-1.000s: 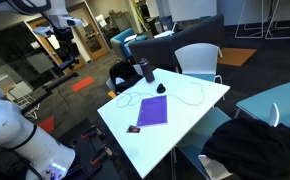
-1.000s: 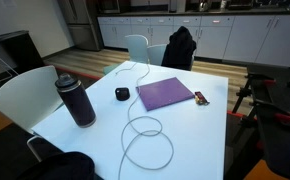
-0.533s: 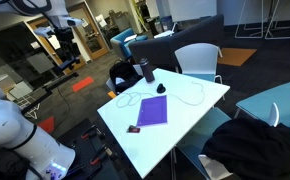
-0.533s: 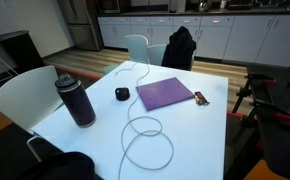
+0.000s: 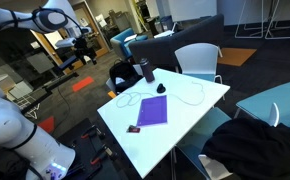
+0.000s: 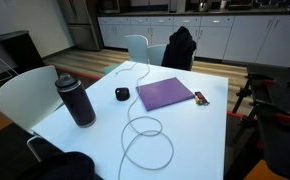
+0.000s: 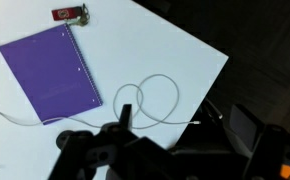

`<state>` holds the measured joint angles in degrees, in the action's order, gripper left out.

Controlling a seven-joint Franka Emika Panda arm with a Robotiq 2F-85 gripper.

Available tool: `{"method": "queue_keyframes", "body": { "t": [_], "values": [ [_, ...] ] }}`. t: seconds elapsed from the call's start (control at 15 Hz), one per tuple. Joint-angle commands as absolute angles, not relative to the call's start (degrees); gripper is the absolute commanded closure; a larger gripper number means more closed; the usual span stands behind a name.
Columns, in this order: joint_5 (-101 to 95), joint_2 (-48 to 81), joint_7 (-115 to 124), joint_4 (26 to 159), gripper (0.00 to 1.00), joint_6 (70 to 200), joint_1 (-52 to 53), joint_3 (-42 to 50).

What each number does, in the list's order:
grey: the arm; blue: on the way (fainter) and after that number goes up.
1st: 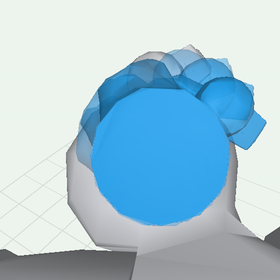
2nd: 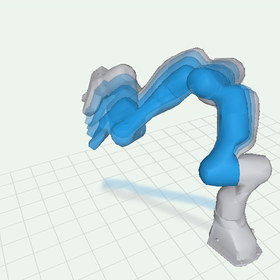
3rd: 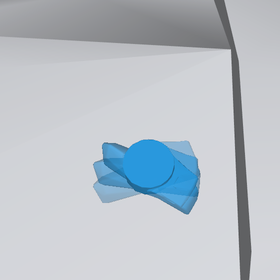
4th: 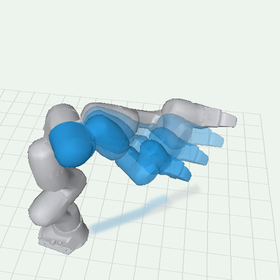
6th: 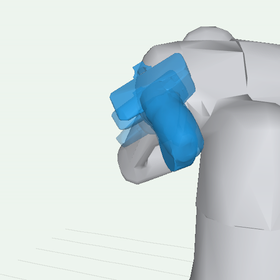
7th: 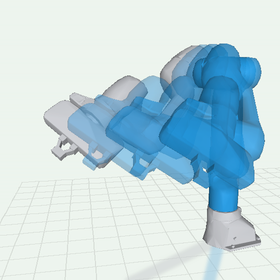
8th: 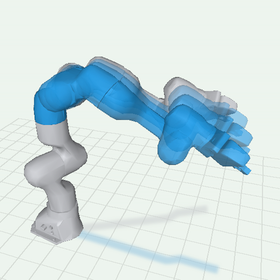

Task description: Place the cable's left and right ends in the center

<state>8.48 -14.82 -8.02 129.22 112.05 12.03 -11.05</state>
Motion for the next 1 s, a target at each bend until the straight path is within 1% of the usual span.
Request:
{"method": "queue_keyframes", "body": {
  "t": [0.0,0.07,0.13,0.2,0.33,0.6,0.67,0.93],
  "values": [
    [3.1,-6.0,-9.7,125.4,0.00,118.4,13.1,-13.1],
    [1.6,-4.1,-8.7,124.5,0.00,119.3,13.2,-13.5],
    [-0.3,-2.4,-5.0,123.0,0.00,117.0,13.0,-14.0],
    [2.3,-5.8,-7.7,126.6,0.00,118.5,13.2,-13.2],
    [0.8,-3.0,-6.3,124.9,0.00,118.5,13.2,-13.6],
    [0.8,-1.3,-7.9,123.8,0.00,120.0,13.1,-13.5],
    [-0.9,0.0,-8.4,124.2,0.00,123.9,13.1,-13.6],
    [3.3,4.4,-20.3,126.5,0.00,140.3,13.4,-14.1]
  ]
}}
